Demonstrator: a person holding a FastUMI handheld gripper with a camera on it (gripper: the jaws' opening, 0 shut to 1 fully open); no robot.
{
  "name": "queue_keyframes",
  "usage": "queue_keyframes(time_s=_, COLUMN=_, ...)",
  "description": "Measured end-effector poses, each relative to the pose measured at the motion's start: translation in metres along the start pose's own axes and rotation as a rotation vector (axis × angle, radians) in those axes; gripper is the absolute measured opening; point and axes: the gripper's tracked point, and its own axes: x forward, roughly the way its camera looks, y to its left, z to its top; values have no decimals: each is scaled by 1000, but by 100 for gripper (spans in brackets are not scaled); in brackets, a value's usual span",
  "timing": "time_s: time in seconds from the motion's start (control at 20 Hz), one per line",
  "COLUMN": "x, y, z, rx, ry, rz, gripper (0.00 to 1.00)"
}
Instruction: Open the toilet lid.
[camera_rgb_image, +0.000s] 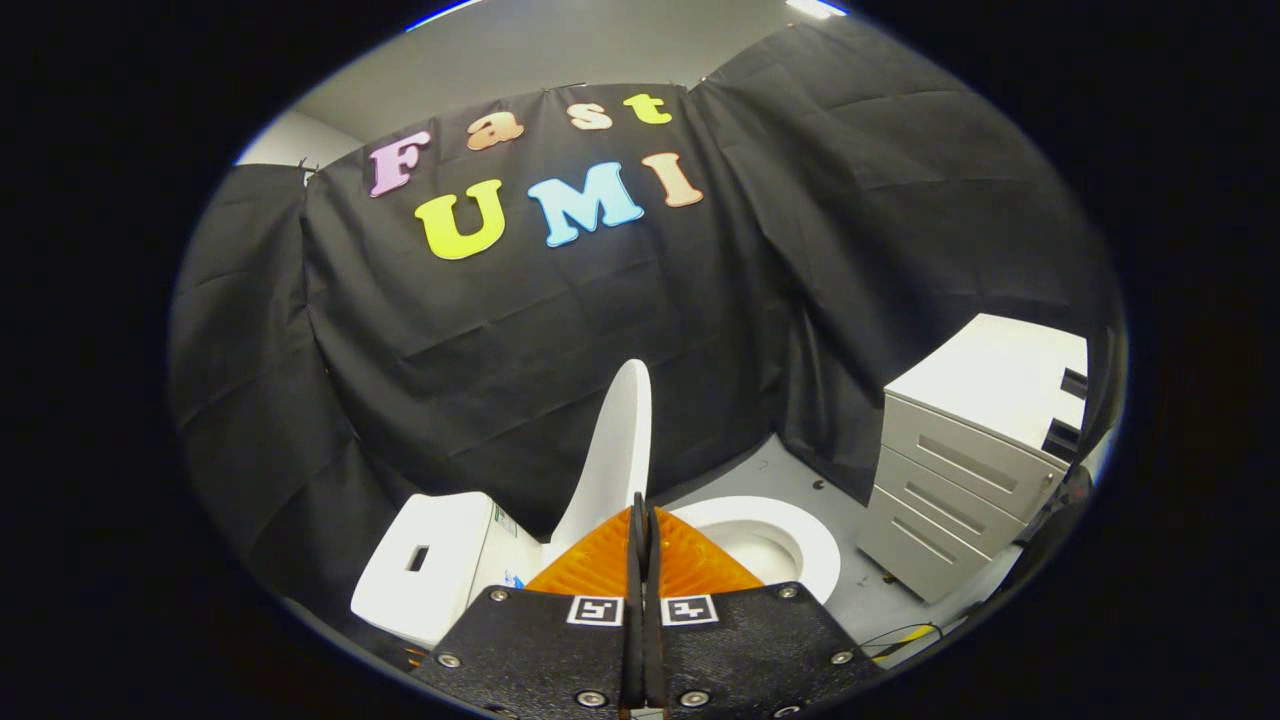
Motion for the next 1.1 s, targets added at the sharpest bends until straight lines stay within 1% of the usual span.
queue_keyframes(time_s=0.45, x=-11, y=45, z=8, rx=-153, ry=-23, rz=28, gripper=0)
queue_keyframes(time_s=0.8, x=-18, y=73, z=11, rx=-235, ry=-32, rz=51, gripper=0)
queue_keyframes(time_s=1.1, x=-24, y=105, z=10, rx=-310, ry=-48, rz=88, gripper=0)
